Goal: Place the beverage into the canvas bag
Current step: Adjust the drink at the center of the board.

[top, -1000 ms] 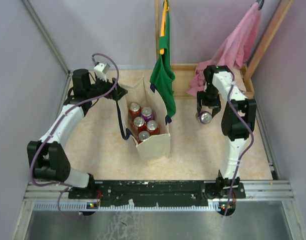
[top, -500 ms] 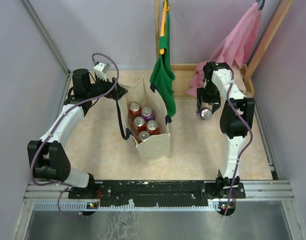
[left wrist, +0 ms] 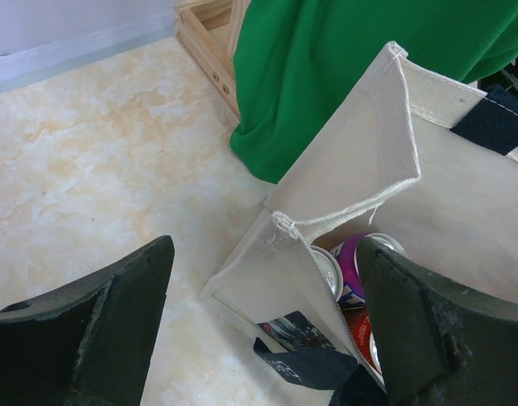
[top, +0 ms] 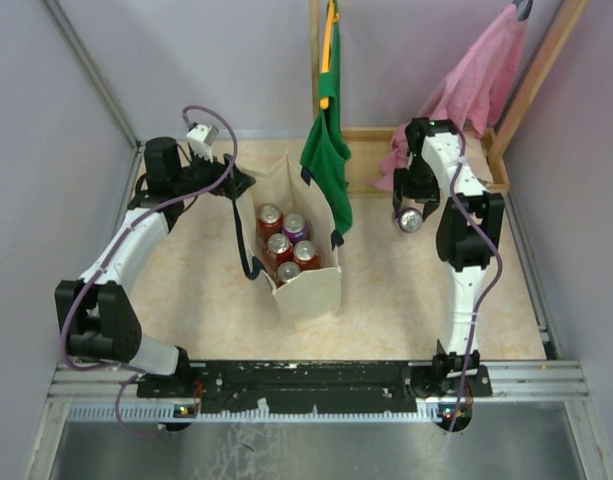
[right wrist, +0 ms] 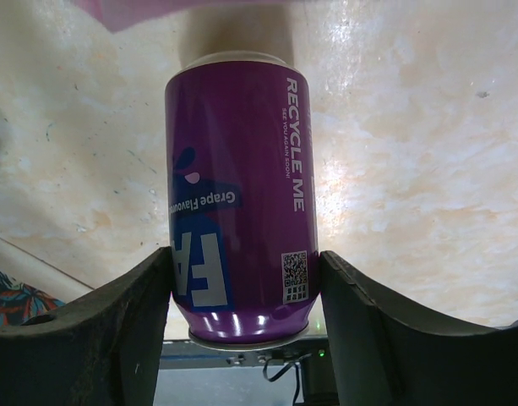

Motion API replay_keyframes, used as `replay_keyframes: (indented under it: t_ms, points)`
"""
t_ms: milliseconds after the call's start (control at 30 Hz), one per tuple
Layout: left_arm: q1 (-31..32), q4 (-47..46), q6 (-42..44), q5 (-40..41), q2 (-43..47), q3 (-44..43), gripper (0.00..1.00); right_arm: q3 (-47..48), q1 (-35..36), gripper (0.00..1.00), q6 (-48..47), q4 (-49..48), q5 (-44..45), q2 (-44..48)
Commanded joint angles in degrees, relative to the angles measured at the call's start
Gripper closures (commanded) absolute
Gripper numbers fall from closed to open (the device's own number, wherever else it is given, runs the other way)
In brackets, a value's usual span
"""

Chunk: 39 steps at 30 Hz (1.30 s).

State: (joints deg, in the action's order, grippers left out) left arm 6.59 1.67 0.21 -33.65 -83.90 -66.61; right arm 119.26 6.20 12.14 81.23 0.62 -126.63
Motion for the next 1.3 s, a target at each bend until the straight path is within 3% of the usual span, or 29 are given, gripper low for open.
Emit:
replay_keyframes:
  t_ms: [0, 200, 367, 433, 567, 633, 933, 1267]
  points:
    - [-0.48, -1.41, 0.32, 0.25, 0.17, -0.54, 0.06, 4.06, -0.30, 0.37, 0.69, -2.75, 1.88, -0.85]
    - [-0.67, -1.42, 0.28, 0.23, 0.14, -0.54, 0.06, 5.04, -0.31, 0.31, 0.99, -4.08, 2.62, -1.87]
    - [-0.70, -1.45, 0.30, 0.24, 0.06, -0.50, 0.06, 5.50, -0.31, 0.32, 1.55, -5.54, 2.99, -2.25]
    - [-0.79, -1.41, 0.28, 0.25, 0.18, -0.49, 0.06, 5.92, -0.31, 0.39, 1.73, -5.81, 2.74, -2.35]
    - [-0.88, -1.34, 0.27, 0.13, 0.20, -0.53, 0.06, 6.05, -0.31, 0.68, 2.07, -5.07, 1.68, -1.89]
    - [-0.95, -1.32, 0.25, 0.07, 0.29, -0.53, 0.06, 3.71, -0.23, 0.78, 2.32, -5.35, 0.79, -0.52]
    - [-1.12, -1.23, 0.41, -0.55, 0.40, -0.17, 0.06, -12.92, 2.24, 0.82, 3.22, -6.05, -1.01, 11.75]
    - [-1.14, -1.85, -0.20, -1.85, -0.13, -0.01, 0.06, -12.55, 3.73, 0.90, 2.77, 2.58, -3.39, 18.91]
